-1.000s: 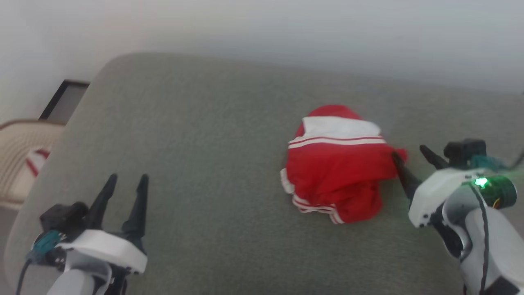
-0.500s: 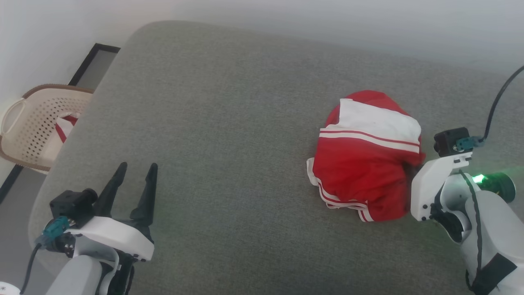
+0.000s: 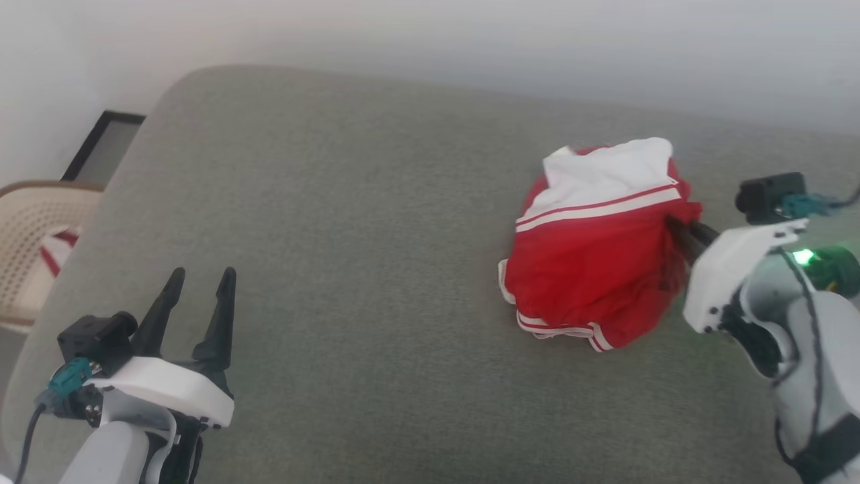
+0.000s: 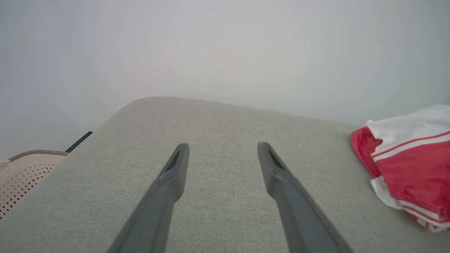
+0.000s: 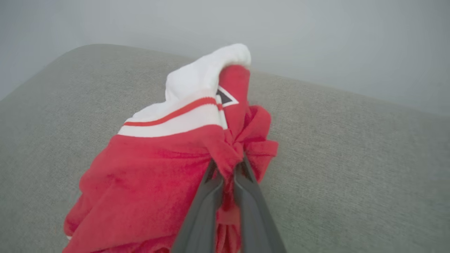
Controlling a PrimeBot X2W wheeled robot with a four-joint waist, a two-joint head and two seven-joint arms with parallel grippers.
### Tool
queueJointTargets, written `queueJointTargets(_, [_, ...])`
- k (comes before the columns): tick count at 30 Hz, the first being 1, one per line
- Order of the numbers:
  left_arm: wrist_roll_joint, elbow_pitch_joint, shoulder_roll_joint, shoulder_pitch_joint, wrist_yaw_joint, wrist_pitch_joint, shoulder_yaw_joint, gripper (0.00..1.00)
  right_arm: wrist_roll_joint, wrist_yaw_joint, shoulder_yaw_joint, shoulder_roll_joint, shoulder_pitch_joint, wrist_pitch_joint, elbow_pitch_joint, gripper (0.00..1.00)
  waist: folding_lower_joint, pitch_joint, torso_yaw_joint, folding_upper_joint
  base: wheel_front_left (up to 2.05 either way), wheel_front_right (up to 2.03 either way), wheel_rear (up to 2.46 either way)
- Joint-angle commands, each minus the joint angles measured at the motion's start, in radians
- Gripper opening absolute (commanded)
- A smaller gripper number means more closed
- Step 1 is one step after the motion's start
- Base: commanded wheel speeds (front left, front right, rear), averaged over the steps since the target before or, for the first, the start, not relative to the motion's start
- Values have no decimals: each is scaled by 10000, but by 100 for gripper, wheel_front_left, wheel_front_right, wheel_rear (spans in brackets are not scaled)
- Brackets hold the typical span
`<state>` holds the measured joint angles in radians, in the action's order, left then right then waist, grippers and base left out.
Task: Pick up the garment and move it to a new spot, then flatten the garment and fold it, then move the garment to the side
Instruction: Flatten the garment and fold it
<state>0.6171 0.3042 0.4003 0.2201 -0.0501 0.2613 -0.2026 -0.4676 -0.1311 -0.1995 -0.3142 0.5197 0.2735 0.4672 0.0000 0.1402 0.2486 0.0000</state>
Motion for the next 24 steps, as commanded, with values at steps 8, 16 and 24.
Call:
queueJointTargets(8, [-102,-45,25,-322,27,45,141,100,2,4,1530,-219,-2071,577,-1582,0,0,-357,-641,0,0,0,0])
queueJointTargets(16, [-98,-9,36,-322,-56,48,196,100,50,4,2106,297,-3276,872,-1469,48,0,-412,-874,0,0,0,0])
queueJointTargets(24, [-81,113,78,-364,-92,50,272,100,139,4,1772,420,-3244,748,-1486,100,0,-528,-1030,0,0,0,0])
